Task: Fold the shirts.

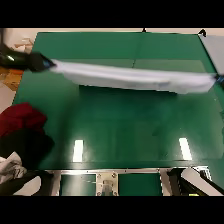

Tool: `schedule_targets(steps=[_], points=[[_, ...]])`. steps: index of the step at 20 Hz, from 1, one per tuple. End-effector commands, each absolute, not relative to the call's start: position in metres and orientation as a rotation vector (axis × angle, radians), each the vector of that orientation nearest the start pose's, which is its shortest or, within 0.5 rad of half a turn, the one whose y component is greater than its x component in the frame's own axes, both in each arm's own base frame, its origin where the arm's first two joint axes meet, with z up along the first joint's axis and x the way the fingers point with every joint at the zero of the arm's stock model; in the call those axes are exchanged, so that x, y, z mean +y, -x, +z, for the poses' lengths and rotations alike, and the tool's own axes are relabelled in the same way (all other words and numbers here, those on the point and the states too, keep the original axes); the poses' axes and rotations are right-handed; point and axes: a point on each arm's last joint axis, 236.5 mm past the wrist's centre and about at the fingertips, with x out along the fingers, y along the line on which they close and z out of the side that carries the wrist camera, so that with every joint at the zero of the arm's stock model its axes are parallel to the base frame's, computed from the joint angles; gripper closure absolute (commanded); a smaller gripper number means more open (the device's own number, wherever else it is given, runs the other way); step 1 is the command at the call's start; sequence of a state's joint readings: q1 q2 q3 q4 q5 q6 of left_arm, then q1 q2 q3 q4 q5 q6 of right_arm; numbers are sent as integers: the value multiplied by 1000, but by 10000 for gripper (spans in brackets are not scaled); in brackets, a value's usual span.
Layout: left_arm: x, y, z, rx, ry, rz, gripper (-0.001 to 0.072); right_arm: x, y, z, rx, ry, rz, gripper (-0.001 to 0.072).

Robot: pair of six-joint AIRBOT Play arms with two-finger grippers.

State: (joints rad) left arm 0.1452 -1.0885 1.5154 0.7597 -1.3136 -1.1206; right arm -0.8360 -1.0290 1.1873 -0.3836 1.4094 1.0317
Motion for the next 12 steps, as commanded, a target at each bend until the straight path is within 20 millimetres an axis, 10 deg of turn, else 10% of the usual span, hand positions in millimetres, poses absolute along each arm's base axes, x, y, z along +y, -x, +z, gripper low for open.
schedule_targets(steps=[1,3,6,12], points=[[-119,-294,457,115,10,-601,679,-9,-312,444,7,-433,457,697],[-123,-248,512,-49,-27,-585,678,31,-267,517,-174,-245,432,697],[-127,-205,546,-159,-53,-571,678,71,-211,574,-345,-7,311,697],[-79,-242,503,38,-29,-352,678,43,-218,543,-239,-6,137,697]])
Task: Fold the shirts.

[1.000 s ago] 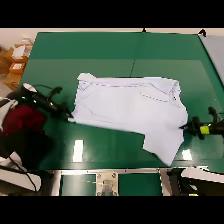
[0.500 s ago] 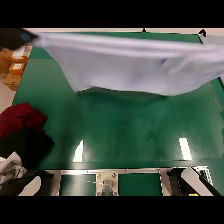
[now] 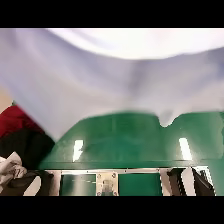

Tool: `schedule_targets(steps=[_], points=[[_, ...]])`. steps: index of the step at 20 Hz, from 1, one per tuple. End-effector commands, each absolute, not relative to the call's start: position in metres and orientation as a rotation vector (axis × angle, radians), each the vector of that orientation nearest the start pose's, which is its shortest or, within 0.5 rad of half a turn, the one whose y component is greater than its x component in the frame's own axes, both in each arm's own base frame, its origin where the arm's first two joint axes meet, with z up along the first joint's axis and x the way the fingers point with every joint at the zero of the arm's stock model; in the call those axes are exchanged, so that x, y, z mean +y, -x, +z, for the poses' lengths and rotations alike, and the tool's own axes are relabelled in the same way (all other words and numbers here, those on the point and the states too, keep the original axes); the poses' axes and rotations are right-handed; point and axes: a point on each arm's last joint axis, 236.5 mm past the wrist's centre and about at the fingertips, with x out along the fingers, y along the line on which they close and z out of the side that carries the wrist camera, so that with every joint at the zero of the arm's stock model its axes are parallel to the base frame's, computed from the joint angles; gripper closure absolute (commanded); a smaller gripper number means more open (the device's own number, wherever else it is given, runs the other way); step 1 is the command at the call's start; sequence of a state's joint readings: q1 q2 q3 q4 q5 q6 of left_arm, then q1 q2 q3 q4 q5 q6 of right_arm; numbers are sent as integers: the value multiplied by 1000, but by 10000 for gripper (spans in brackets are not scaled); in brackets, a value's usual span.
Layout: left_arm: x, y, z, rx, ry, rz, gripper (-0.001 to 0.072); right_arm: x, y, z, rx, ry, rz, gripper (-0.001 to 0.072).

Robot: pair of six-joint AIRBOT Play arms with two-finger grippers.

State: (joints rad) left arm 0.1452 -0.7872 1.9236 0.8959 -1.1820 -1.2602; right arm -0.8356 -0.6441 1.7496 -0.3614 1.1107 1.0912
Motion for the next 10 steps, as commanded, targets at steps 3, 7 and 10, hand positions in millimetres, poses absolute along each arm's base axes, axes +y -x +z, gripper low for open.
schedule_targets(steps=[3,7,10], points=[[-76,-290,446,225,21,-377,678,10,-259,483,-121,-200,186,697],[-88,-369,323,511,128,-502,677,-13,-331,348,142,-420,278,697],[-96,-428,218,678,258,-573,678,-13,-394,228,346,-586,279,696]])
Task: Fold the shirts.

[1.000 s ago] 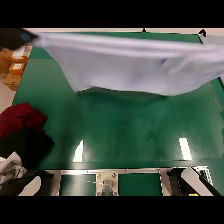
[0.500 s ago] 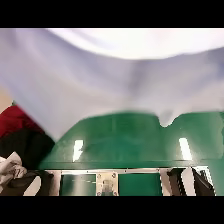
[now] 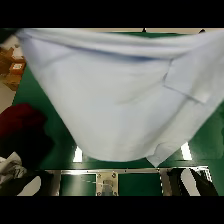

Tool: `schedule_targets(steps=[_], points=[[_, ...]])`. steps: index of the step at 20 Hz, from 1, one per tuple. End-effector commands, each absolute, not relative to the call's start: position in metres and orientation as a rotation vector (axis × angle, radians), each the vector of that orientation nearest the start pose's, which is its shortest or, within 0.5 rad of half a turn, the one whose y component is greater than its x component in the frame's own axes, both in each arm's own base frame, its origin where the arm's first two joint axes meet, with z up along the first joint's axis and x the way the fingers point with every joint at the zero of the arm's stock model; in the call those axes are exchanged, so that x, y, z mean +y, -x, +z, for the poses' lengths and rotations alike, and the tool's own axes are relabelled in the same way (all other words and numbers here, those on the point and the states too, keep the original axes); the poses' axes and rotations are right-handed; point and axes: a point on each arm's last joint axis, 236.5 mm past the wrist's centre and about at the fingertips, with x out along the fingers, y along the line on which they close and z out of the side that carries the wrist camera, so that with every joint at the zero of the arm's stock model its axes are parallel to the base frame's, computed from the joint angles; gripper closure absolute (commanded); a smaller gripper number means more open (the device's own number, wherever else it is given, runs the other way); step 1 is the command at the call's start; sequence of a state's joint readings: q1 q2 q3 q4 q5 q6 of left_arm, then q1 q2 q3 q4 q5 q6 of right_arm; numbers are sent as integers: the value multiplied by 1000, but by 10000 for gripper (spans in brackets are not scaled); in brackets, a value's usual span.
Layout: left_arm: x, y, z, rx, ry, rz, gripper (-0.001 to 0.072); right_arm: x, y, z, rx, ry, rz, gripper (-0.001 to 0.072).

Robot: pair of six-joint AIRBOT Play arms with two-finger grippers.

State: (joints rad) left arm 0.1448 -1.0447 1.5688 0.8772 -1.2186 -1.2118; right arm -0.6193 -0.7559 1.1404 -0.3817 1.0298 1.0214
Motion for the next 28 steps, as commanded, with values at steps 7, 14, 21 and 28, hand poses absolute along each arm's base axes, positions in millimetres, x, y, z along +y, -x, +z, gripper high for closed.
schedule_targets(steps=[7,14,21,28], points=[[-73,-528,23,887,470,-449,678,-41,-516,14,716,-845,151,697],[-67,-563,7,866,481,-436,678,-53,-571,7,759,-930,220,697],[-70,-494,-30,1213,434,-466,678,-74,-482,-32,1186,-705,206,698],[-104,-457,-62,1356,366,-504,678,-78,-452,-64,1339,-586,150,698]])
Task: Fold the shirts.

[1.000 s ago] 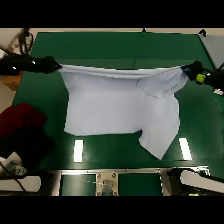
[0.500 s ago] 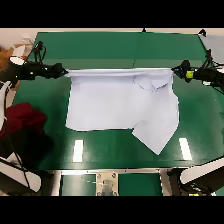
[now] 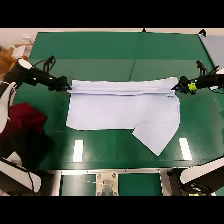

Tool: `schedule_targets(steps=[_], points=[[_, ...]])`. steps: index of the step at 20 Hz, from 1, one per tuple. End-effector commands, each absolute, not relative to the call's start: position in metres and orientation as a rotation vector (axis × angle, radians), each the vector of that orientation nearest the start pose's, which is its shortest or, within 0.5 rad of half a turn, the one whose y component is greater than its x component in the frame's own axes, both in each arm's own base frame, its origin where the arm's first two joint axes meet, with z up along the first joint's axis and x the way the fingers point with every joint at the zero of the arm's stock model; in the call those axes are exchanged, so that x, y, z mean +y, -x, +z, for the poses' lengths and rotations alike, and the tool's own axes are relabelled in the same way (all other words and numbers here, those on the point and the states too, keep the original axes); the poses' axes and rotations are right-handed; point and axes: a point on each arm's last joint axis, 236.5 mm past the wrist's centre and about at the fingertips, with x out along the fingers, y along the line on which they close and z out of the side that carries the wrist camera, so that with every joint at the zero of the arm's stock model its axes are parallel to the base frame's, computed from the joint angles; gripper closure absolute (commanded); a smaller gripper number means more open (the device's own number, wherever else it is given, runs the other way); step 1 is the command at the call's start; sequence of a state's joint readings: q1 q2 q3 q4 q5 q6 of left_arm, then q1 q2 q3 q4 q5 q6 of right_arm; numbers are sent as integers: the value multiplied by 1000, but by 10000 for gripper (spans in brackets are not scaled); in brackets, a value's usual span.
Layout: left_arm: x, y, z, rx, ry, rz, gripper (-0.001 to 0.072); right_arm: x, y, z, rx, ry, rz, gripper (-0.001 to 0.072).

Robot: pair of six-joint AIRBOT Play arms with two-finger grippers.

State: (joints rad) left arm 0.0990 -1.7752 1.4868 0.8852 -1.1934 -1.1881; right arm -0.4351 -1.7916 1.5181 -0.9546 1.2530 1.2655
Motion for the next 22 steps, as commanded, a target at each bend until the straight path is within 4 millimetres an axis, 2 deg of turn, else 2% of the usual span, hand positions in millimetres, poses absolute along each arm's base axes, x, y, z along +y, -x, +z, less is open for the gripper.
schedule_targets(steps=[1,6,10,11,12,13,14,16,18,20,22], points=[[-107,-454,-66,1370,330,-506,678,-77,-452,-64,1341,-587,150,698],[-94,-443,-77,1441,284,-433,678,-77,-452,-65,1345,-610,133,696],[-104,-449,-71,1411,337,-456,677,-76,-452,-65,1350,-630,118,693],[-106,-447,-70,1418,342,-462,677,-75,-452,-65,1352,-636,114,634],[-107,-441,-70,1440,343,-472,671,-73,-451,-64,1361,-639,118,501],[-107,-434,-68,1472,341,-487,376,-71,-447,-61,1383,-657,119,422],[-104,-427,-64,1508,356,-481,128,-70,-442,-56,1404,-670,123,423],[-89,-413,-50,1595,415,-440,111,-78,-428,-42,1441,-694,94,358],[-74,-387,-36,1688,448,-415,111,-92,-405,-28,1464,-696,34,356],[-63,-355,-29,1744,460,-376,111,-102,-369,-18,1469,-714,-26,356],[-61,-327,-31,1714,461,-326,111,-105,-330,-19,1460,-772,-80,356]])
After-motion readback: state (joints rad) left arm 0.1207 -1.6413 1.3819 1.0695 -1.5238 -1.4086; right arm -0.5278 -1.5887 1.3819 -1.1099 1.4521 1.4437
